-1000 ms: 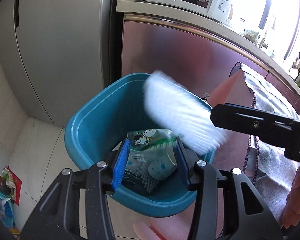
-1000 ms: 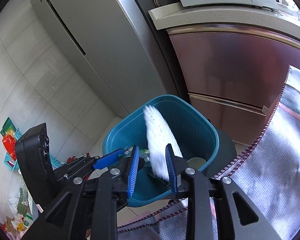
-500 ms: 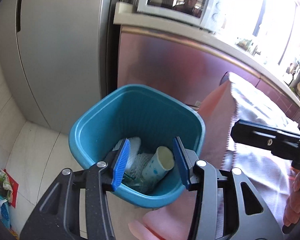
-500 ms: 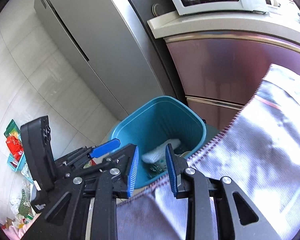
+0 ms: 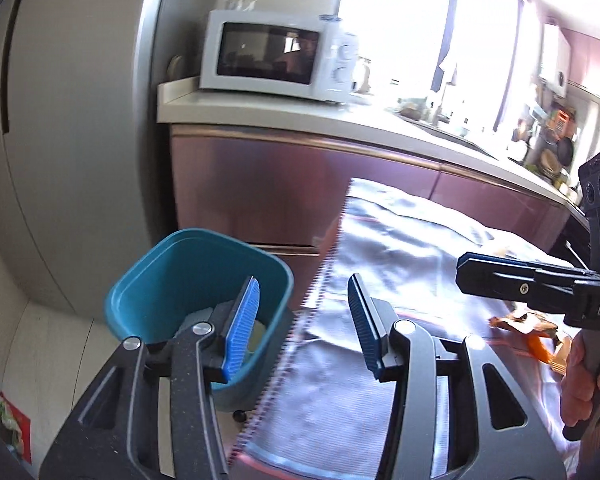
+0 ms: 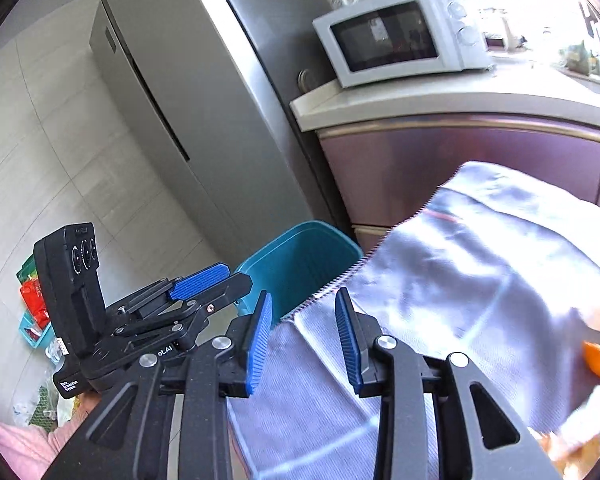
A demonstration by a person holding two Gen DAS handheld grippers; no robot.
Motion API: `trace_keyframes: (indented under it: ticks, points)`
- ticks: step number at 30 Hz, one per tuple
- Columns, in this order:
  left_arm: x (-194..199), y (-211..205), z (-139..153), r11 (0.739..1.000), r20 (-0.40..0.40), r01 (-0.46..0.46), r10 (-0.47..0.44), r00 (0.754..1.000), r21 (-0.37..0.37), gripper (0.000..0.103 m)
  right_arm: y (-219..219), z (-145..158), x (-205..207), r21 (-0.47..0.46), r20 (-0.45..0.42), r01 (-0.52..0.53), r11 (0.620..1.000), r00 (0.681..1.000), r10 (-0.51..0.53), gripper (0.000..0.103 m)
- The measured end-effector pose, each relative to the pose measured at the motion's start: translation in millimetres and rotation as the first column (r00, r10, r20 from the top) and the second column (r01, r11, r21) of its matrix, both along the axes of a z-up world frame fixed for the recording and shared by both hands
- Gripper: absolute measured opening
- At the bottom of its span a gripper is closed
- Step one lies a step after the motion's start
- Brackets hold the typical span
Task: Collect trash
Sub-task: 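Move both open grippers back over the trash on the cloth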
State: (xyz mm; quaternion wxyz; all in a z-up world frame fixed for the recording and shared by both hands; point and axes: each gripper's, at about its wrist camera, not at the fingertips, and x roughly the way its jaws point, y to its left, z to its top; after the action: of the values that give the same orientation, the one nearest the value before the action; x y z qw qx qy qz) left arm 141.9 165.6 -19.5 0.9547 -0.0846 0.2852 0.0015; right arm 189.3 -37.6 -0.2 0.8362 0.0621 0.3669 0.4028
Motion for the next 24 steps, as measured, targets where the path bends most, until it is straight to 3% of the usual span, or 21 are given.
trace_keyframes:
  ticks: [11, 18, 24]
  points:
    - [-7.7, -86.5, 10.5, 0.984, 0.022, 0.179, -0.179, 0.984, 0.004, 0.048, -75.0, 14.6, -34.3, -0.010, 0.087, 0.130, 0.991, 0.988, -0.129, 0.034]
    - [-6.9, -135.8, 2.9, 0.955, 0.003, 0.298, -0.298, 0.955, 0.001, 0.052, -131.3, 4.3, -49.9, -0.037, 0.076, 0.241, 0.970, 0.968, -0.237, 0.034]
    - [0.4, -171.6, -7.3, 0.922, -0.025, 0.386, -0.386, 0.922, -0.004, 0.053, -178.4, -8.1, -54.0, -0.045, 0.039, 0.363, 0.931, 0.932, -0.361, 0.035]
